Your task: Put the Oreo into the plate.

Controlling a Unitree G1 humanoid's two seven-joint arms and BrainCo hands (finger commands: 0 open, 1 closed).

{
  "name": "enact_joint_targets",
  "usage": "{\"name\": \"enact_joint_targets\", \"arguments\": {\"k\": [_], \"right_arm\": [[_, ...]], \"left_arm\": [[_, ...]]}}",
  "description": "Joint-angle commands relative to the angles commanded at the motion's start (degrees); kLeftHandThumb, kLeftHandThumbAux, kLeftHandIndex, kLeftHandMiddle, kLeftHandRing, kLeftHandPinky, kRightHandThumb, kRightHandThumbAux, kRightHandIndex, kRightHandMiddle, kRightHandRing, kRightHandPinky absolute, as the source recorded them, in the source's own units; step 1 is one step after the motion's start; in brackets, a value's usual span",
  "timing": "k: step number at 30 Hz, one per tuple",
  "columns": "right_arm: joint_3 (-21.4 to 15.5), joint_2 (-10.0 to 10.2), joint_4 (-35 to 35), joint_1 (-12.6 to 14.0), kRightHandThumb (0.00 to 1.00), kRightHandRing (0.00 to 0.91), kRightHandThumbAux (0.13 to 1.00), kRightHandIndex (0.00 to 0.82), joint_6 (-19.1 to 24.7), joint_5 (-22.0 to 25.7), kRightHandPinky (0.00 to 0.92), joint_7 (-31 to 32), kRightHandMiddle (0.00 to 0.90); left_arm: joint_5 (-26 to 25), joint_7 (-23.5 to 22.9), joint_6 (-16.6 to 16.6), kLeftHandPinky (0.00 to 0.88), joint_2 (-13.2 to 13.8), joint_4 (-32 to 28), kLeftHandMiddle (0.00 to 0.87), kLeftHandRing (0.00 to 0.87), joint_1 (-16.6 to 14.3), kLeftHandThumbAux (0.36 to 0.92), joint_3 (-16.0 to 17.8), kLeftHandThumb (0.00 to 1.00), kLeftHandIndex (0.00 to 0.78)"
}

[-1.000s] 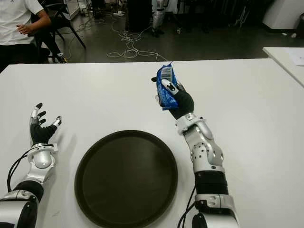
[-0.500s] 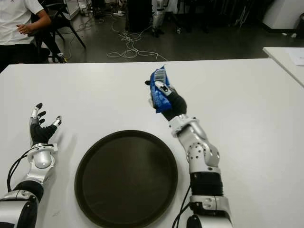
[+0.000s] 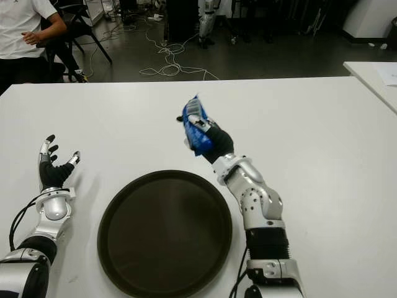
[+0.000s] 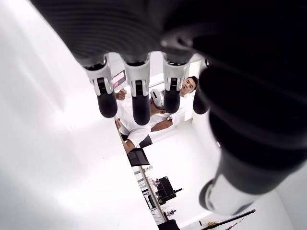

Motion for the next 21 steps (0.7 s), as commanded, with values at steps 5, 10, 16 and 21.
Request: {"name": "enact_joint_targets", "arguments": {"k": [5, 10, 16, 21], "right_arm": [[1.42, 0.06, 0.01, 0.51, 0.707, 0.816, 0.716, 0.440, -1.67, -2.07, 0.817, 0.75, 0.817], [3.09, 0.13, 0.48, 1.23, 0.707, 0.812, 0.717, 0.440, -4.67, -4.69, 0.813, 1.93, 0.809], [4.63, 0.24, 1.36, 1.67, 0.707, 0.809, 0.718, 0.440, -7.69, -7.41, 0.813, 2.68, 0.803], [5.74, 0.12, 2.38, 1.71, 0.708, 0.808, 0.717, 0.439, -9.36, -9.20, 0.814, 3.48, 0.799]], "left_arm": [[-0.16, -0.06, -0.17, 0.124, -0.06, -0.01, 0.083, 0.097, 0.01, 0.810, 0.11, 0.116, 0.103], [-0.31, -0.56, -0.45, 0.104, -0.01, -0.10, 0.073, 0.081, 0.07, 0.817, 0.11, 0.121, 0.097], [-0.15, -0.72, -0.30, 0.100, 0.17, -0.09, 0.076, 0.082, 0.11, 0.805, 0.04, 0.082, 0.085], [-0.05, -0.71, -0.21, 0.094, 0.20, -0.07, 0.083, 0.083, 0.10, 0.809, -0.03, 0.071, 0.085]]}}
